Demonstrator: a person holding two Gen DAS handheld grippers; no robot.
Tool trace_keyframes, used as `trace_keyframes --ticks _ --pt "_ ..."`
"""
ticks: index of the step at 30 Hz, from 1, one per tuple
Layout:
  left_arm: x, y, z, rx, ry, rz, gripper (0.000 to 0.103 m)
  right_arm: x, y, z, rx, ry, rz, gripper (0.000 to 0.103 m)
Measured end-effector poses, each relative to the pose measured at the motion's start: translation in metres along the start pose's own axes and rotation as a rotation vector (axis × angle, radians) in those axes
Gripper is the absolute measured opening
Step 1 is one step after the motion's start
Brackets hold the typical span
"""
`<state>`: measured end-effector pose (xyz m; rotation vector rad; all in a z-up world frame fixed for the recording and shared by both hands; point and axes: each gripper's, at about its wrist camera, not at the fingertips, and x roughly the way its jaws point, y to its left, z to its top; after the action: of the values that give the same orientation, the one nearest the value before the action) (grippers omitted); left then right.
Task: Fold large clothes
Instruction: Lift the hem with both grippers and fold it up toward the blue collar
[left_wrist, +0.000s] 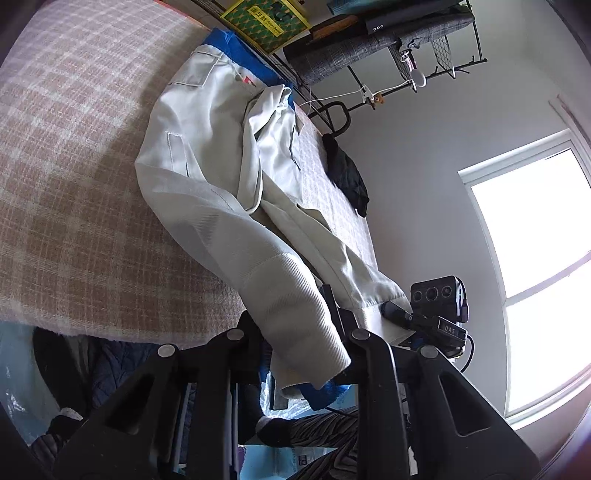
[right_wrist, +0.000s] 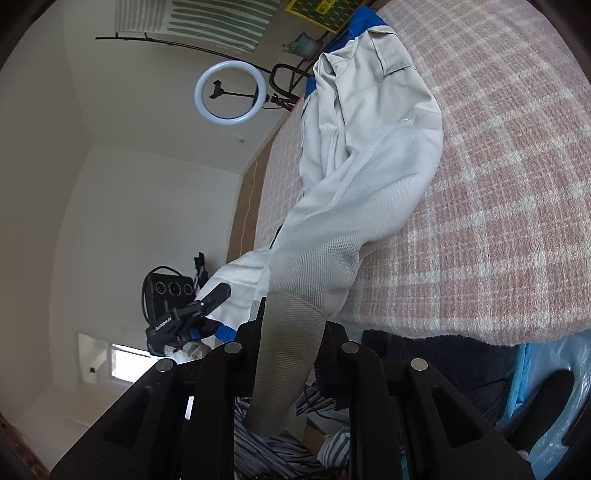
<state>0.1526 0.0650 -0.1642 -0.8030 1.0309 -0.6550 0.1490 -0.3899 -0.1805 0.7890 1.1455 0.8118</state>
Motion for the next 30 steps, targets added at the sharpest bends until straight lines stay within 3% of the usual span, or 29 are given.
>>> trace_keyframes --ticks 7,14,20,30 --pt "0.009 -0.01 0.032 -0.03 -0.037 0.01 0.02 -0.002 0.009 0.024 0.02 -0.057 0.019 0.016" --pt "0.029 -0.012 0.083 -0.068 -0.068 0.056 0.02 0.005 0.01 0.071 0.08 -0.117 0.012 0.016" --pt "0.056 0.005 0.127 -0.118 -0.088 0.092 0.02 0.018 0.0 0.115 0.129 -0.16 -0.002 0.016" --pt "0.096 0.061 0.168 -0.262 -0.085 0.148 0.02 0.051 -0.05 0.166 0.251 -0.184 -0.038 0.016"
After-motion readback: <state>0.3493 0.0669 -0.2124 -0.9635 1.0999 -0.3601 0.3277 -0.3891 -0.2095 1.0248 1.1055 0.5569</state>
